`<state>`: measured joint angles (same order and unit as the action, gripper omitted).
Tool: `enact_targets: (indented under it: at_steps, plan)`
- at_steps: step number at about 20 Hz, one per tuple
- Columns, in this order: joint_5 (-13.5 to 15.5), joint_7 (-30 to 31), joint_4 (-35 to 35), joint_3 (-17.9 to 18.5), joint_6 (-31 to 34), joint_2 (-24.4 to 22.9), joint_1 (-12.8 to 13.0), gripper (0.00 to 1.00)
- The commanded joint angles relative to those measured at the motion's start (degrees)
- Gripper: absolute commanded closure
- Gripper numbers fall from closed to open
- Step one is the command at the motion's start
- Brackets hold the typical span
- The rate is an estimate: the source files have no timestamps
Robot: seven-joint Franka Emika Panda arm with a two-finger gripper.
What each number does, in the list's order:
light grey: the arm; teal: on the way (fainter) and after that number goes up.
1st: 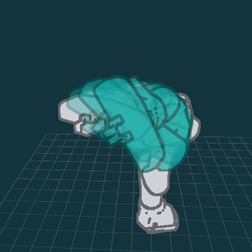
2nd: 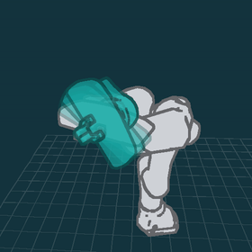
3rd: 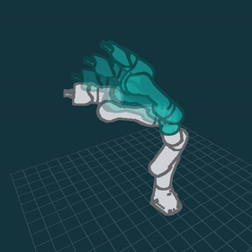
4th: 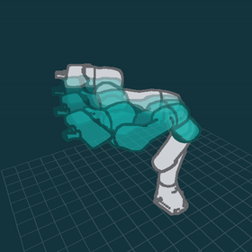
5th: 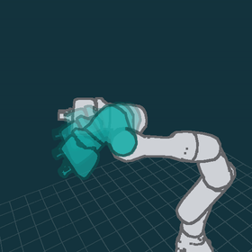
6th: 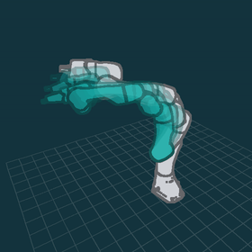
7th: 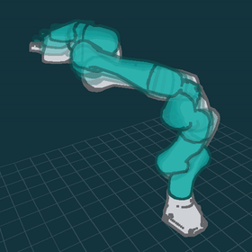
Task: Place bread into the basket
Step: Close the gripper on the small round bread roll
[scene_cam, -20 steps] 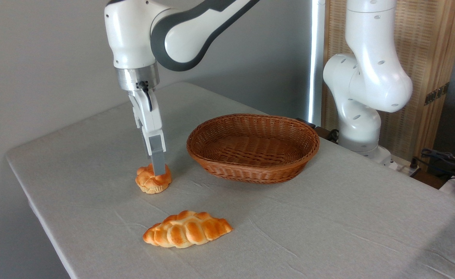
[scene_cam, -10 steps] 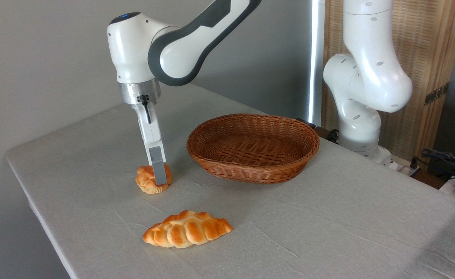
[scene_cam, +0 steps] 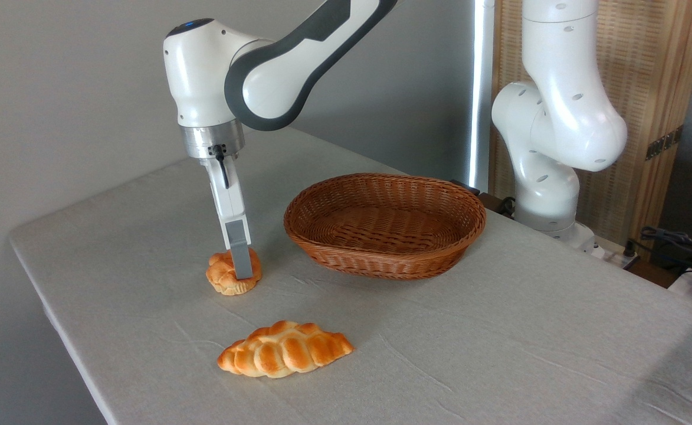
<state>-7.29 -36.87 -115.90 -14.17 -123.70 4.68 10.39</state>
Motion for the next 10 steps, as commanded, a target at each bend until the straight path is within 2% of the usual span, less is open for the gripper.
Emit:
enact_targets:
  at_steps: [1, 6, 9, 10]
  plan:
    - [-1.2, 0.0, -0.3, 0.2, -1.1, -0.2, 0.2, 0.69]
    - [-1.4, 0.2, 0.1, 0.3, -0.8, -0.8, -0.1, 0.68]
    - [0.3, 0.3, 0.5, 0.4, -0.4, -2.6, -0.6, 0.68]
    - [1.7, 0.3, 0.8, 0.7, -0.1, -3.0, -0.7, 0.68]
